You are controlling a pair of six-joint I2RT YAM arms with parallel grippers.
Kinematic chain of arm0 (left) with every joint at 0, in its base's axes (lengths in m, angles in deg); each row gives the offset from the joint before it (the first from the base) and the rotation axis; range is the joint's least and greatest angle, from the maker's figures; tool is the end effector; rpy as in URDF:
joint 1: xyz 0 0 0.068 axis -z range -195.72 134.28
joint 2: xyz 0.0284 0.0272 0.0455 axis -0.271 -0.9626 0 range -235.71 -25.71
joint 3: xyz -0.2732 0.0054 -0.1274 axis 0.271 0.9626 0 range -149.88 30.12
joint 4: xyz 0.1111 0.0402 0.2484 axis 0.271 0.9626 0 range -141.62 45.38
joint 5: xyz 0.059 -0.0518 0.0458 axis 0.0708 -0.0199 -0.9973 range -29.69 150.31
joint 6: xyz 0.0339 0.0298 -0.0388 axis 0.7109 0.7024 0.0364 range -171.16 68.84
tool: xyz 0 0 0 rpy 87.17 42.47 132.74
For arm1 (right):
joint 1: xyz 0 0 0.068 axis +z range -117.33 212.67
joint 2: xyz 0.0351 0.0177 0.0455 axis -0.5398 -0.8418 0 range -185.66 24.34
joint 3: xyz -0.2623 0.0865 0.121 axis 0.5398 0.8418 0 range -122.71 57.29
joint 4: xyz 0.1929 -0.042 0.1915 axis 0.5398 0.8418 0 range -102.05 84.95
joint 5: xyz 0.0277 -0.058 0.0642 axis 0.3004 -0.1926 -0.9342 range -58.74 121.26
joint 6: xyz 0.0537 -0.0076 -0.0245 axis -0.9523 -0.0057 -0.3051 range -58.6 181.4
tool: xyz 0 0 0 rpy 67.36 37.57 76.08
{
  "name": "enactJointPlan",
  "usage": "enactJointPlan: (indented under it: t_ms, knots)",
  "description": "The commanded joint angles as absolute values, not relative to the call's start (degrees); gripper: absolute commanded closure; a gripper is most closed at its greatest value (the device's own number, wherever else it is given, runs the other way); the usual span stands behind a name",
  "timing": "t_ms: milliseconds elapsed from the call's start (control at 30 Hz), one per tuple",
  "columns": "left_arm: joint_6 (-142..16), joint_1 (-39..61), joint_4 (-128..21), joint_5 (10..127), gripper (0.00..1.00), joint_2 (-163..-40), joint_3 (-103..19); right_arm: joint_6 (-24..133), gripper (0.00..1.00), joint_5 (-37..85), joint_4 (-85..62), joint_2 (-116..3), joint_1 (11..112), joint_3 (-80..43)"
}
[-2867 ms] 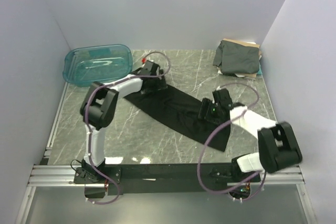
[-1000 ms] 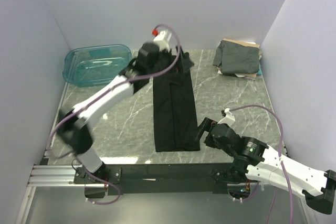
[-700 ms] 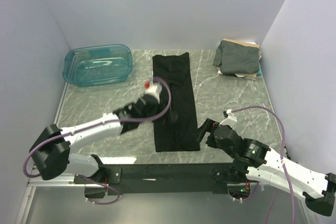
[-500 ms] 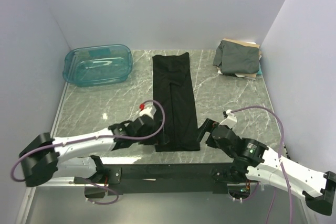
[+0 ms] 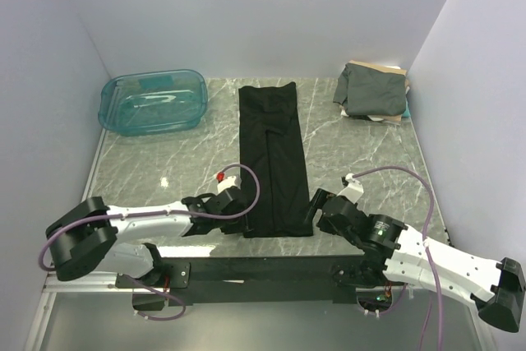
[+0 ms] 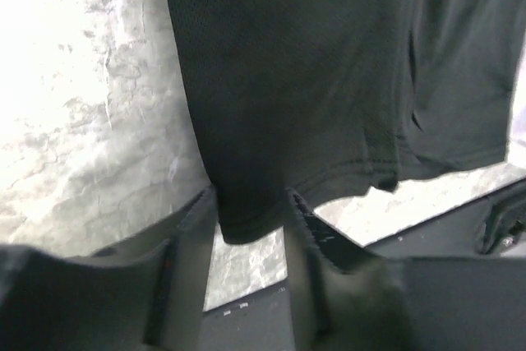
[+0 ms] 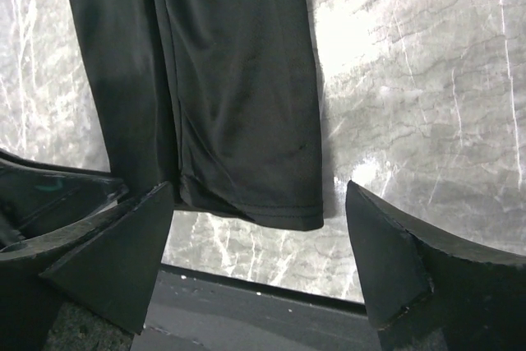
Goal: Fold and stack the t-shirts
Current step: Fold the tshirt
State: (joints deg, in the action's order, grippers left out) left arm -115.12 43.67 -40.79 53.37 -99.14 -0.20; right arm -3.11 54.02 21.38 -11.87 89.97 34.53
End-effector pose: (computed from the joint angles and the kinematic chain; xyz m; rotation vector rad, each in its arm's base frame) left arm 0.1245 -0.2002 0.1665 -0.1583 2.6528 -0.6850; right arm 0.0831 0.0981 0.2017 0.3383 2.3616 0.5885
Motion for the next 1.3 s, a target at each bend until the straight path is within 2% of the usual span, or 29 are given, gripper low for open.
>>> enactJointPlan:
  t_ms: [0, 200, 267, 467, 700, 800, 833, 967, 1067, 1167, 1267]
  knots:
    - [-113.56, 44.04, -39.93, 52.40, 0.61, -101.65, -2.57, -4.78, 0.10, 55.69, 19.15, -11.70, 89.10, 35.93]
    - [-112.95, 44.22, -37.56, 52.93, 0.94, -103.49, -3.45, -3.20, 0.14, 51.74, 15.29, -12.84, 86.64, 38.22]
    - [-112.95, 44.13, -36.95, 52.75, 0.99, -103.50, -3.71, -2.15, 0.18, 49.54, 13.71, -14.41, 85.67, 38.75]
    - [-112.77, 44.22, -38.70, 53.80, 0.99, -103.94, -3.63, 2.59, 0.34, 40.86, 9.49, -20.91, 80.23, 39.10]
    - [-113.12, 44.39, -38.35, 52.75, 0.99, -103.94, -3.98, 4.98, 0.40, 34.79, 9.93, -27.08, 79.25, 38.74]
    - [-113.30, 44.31, -38.35, 52.49, 0.99, -103.59, -3.80, 5.24, 0.51, 32.41, 9.31, -28.22, 79.25, 39.01]
    - [-113.38, 44.31, -38.26, 52.31, 0.99, -103.41, -3.72, 5.24, 0.52, 32.31, 9.31, -28.40, 79.17, 38.92]
    - [-113.47, 44.31, -38.70, 51.78, 0.99, -102.10, -3.19, 5.59, 0.70, 33.98, 10.71, -28.14, 79.25, 38.05]
    - [-113.04, 44.39, -39.14, 51.61, 0.99, -101.74, -3.45, 5.94, 0.80, 37.57, 11.50, -26.91, 79.25, 36.91]
    - [-112.60, 44.31, -38.79, 51.08, 0.99, -101.91, -4.50, 7.34, 0.86, 39.86, 11.77, -26.03, 79.08, 34.89]
    - [-111.72, 44.31, -38.18, 50.82, 0.99, -101.83, -6.08, 9.19, 0.88, 40.74, 12.21, -25.94, 78.73, 32.34]
